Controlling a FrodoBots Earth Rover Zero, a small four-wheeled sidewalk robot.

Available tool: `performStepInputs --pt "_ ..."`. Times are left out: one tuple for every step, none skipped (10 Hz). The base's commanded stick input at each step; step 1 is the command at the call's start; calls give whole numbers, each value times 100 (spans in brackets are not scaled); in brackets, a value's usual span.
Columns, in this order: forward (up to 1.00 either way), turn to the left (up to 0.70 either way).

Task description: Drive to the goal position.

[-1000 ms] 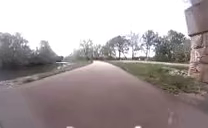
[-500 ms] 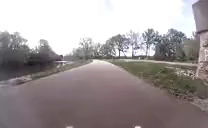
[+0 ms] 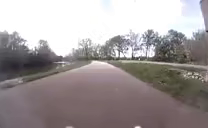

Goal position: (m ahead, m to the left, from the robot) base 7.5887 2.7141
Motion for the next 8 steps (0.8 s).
performStepInputs --pt "100 0" --pt "100 0" --pt "100 0" --pt "100 0" --pt "100 0" --pt "100 0" --pt "100 0" --pt "100 0"
